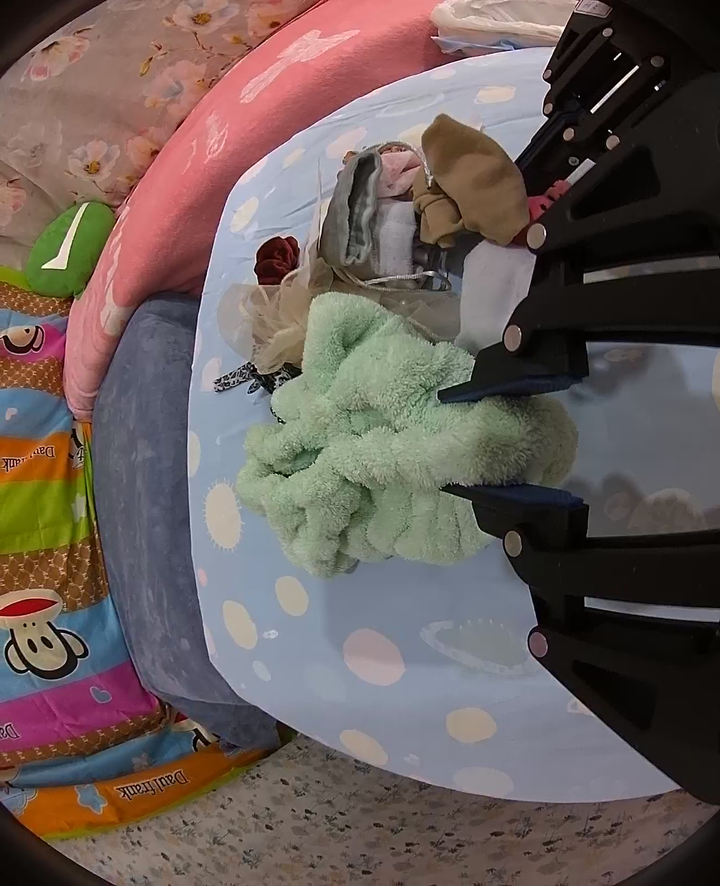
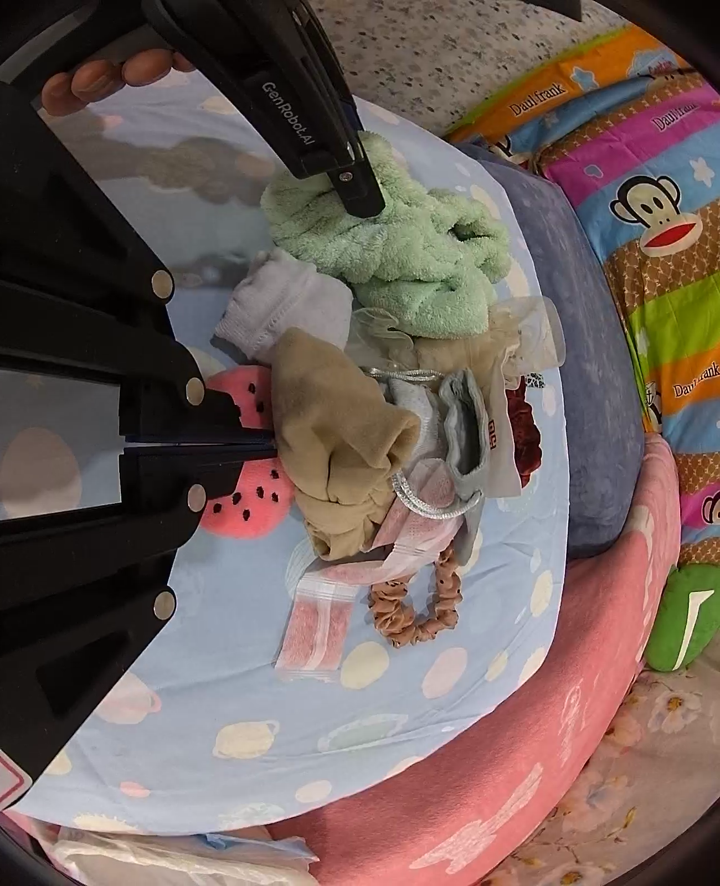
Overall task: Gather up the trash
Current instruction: 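Lift the green scrunchie with the left tool while the right tool grasps the beige cloth, then carry both items over the white bin and open both tools to drop them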
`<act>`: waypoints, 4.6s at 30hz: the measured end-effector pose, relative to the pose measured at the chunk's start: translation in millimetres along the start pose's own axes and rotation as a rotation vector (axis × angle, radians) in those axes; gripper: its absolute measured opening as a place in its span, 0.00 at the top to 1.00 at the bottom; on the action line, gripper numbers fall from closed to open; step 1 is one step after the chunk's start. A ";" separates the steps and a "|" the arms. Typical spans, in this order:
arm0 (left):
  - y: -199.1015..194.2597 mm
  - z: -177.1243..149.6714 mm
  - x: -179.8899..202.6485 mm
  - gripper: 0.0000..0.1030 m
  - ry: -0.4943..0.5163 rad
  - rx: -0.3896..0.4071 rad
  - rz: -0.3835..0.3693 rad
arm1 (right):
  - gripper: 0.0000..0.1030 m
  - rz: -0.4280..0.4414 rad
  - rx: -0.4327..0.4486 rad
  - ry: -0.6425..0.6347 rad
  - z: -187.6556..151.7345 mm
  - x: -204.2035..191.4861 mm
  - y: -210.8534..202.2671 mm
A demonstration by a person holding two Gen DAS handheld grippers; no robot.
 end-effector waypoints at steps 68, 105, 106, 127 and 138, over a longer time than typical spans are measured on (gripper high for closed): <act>-144.2 24.6 77.8 0.79 0.074 0.199 -0.112 | 0.96 -0.109 0.244 0.042 30.3 66.4 -141.2; -181.9 -87.9 424.3 0.79 0.513 0.109 -0.464 | 0.96 -0.438 0.283 0.485 -118.6 365.1 -261.0; -181.2 -89.7 427.9 0.79 0.518 0.106 -0.465 | 0.96 -0.441 0.280 0.493 -121.9 369.3 -261.1; -190.4 -96.0 459.3 0.60 0.572 0.171 -0.474 | 0.96 -0.458 0.260 0.544 -139.3 396.7 -256.0; -178.8 -85.9 439.9 0.58 0.533 0.158 -0.442 | 0.96 -0.455 0.258 0.524 -128.8 392.1 -245.5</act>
Point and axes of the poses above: each gripper's, at about its wrist camera, not at the fingertips, and y roughly the way its jaws point, x to its right, z to its top, the point moved 8 cm from there along y, roughly the way its jaws point, and after that the axes turned 4 degrees about -y, right-handed, at the moved point
